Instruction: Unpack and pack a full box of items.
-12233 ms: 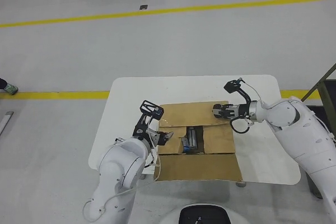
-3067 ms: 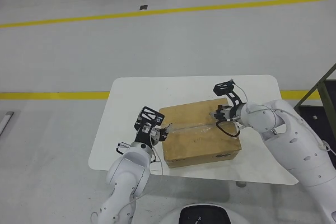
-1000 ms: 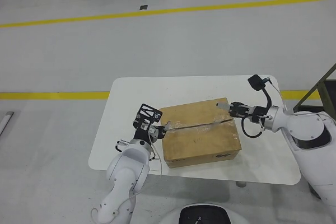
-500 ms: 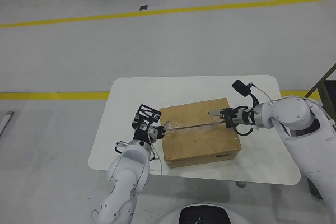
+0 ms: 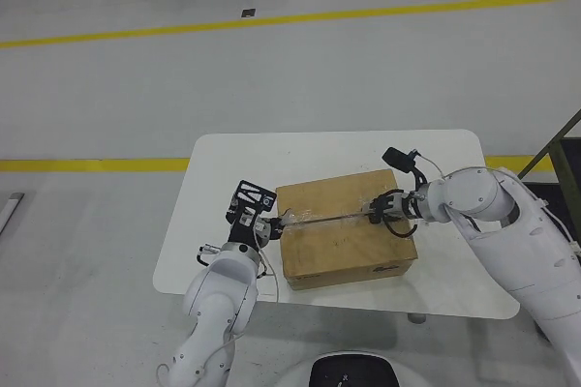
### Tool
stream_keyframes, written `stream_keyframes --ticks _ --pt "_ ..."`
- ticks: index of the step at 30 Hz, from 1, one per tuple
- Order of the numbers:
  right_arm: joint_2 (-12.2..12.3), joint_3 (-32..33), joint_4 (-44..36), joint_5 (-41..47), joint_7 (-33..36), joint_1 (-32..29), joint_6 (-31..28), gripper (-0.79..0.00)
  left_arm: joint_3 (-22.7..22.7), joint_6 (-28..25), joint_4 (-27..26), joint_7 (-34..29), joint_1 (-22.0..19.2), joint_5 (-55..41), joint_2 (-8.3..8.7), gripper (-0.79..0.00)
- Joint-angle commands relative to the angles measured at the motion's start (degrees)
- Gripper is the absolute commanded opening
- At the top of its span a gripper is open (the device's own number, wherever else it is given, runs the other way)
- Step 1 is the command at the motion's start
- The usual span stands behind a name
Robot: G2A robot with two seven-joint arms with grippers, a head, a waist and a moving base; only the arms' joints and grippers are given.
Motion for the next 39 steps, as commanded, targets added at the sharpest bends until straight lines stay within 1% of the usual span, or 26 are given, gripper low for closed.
stream_keyframes --ticks 1,4,11,13,14,15,19,23,34,35,36,38,39 --pt "-0.09 -0.52 0.53 0.21 -0.32 0.45 0.00 -0.542 -0.04 -0.04 0.15 0.12 -0.02 -0.01 -0.02 0.000" --pt "-0.16 -1.03 1.15 0.04 -1.15 0.83 0.11 -0.560 -0.06 -0.06 0.16 0.10 0.05 -0.11 -0.04 0.000" --pt "-0.50 -2.03 2.70 0.45 -5.04 1.27 0.07 -0.686 -0.28 -0.45 0.17 0.01 0.08 -0.15 -0.06 0.000" --pt "-0.64 -2.47 3.19 0.70 -5.62 1.49 0.10 -0.668 -0.31 -0.57 0.21 -0.04 0.11 -0.10 -0.06 0.000" --pt "-0.70 -2.65 3.44 0.81 -6.00 1.60 0.13 -0.696 -0.32 -0.69 0.23 -0.05 0.10 -0.09 -0.06 0.000" --pt "-0.76 -2.84 3.62 0.55 -6.74 1.72 0.24 -0.785 -0.34 -0.72 0.26 -0.04 0.09 -0.10 -0.06 0.000" --pt "-0.89 -3.35 3.97 0.19 -8.17 1.95 0.35 -0.785 -0.39 -0.94 0.49 -0.02 -0.01 -0.20 -0.08 0.000" --pt "-0.53 -1.68 2.84 0.50 -9.21 1.07 0.16 -0.785 -0.41 -1.41 0.91 -0.20 -0.19 -0.51 -0.10 0.000" --pt "1.44 3.95 -6.41 -0.67 -6.70 -5.44 1.70 -0.785 1.85 -3.47 2.93 -1.01 -2.25 -1.12 -0.40 0.000" --pt "1.60 4.42 -6.93 -0.80 -6.52 -5.93 1.82 -0.785 2.11 -3.39 3.12 -1.13 -2.53 -1.22 -0.45 -0.009" --pt "1.74 4.83 -7.37 -0.96 -6.40 -6.37 1.97 -0.785 2.40 -3.38 3.33 -1.21 -2.80 -1.21 -0.51 -0.025" --pt "1.98 5.55 -8.09 -1.09 -6.36 -7.11 2.25 -0.785 3.04 -3.56 3.76 -1.30 -3.32 -1.02 -0.60 -0.228" --pt "2.08 5.88 -8.36 -1.24 -6.43 -7.32 2.30 -0.785 3.35 -3.58 4.09 -1.36 -3.56 -0.98 -0.65 -0.400"
